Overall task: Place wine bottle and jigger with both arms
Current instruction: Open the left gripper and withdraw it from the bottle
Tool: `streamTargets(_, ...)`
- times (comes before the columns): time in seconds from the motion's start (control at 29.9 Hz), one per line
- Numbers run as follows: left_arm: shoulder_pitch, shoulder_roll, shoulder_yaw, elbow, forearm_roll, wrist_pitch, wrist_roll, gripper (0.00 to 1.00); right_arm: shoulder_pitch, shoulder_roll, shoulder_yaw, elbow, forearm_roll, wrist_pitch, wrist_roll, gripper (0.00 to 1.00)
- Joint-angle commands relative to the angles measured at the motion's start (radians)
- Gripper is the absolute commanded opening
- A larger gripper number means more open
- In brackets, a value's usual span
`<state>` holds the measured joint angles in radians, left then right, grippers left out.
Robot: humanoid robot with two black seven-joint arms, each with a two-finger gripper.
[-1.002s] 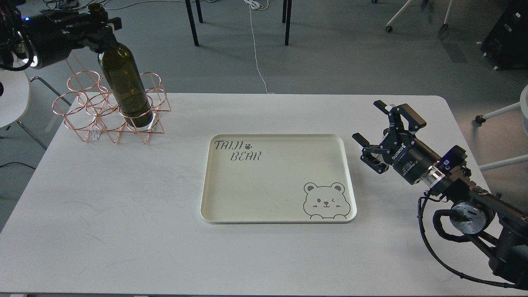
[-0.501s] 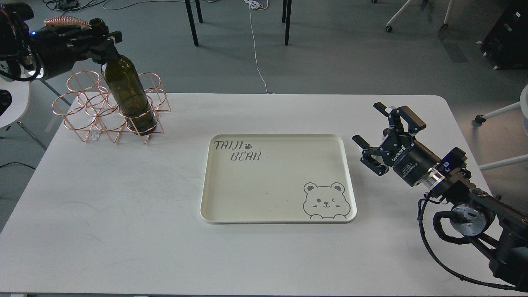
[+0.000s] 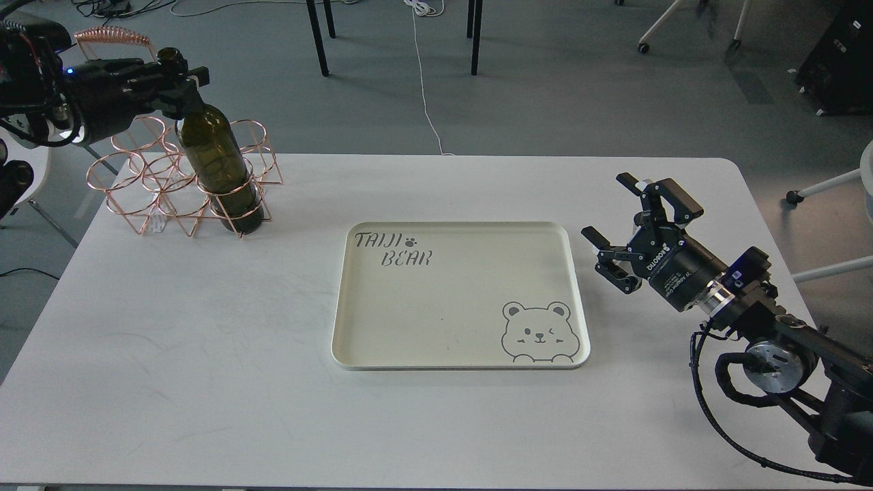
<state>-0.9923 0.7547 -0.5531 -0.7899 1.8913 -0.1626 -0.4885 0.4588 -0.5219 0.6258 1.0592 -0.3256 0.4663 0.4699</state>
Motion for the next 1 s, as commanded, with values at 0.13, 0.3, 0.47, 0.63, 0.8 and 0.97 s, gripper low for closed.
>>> streamTargets(0.13, -0.003, 0.003, -0.002, -0.005, -0.038, 0.001, 0.0, 0.86, 0.0, -0.007, 0.0, 0.007, 0.0, 0.0, 0.0, 0.99)
streamTargets(0.3, -0.006, 0.015, -0.004, -0.02, -0.073, 0.0, 0.0, 0.97, -0.002, -0.009, 0.0, 0.012, 0.0, 0.0, 0.001, 0.99)
streamTargets(0.47, -0.028, 0.057, -0.019, -0.087, -0.096, -0.003, 0.0, 0.98, -0.002, -0.015, 0.003, 0.012, 0.0, 0.0, 0.0, 0.99)
streamTargets(0.63, -0.124, 0.121, -0.019, -0.189, -0.275, -0.009, 0.0, 0.98, -0.003, -0.015, 0.028, 0.012, 0.0, 0.0, 0.0, 0.99)
streamTargets(0.8, -0.138, 0.14, -0.021, -0.333, -0.614, 0.003, 0.0, 0.98, -0.008, 0.005, 0.078, 0.01, 0.0, 0.0, 0.001, 0.99)
streamTargets(0.97, -0.002, 0.111, -0.025, -0.52, -0.963, 0.043, 0.0, 0.98, -0.012, 0.051, 0.127, 0.002, 0.005, -0.015, 0.001, 0.99)
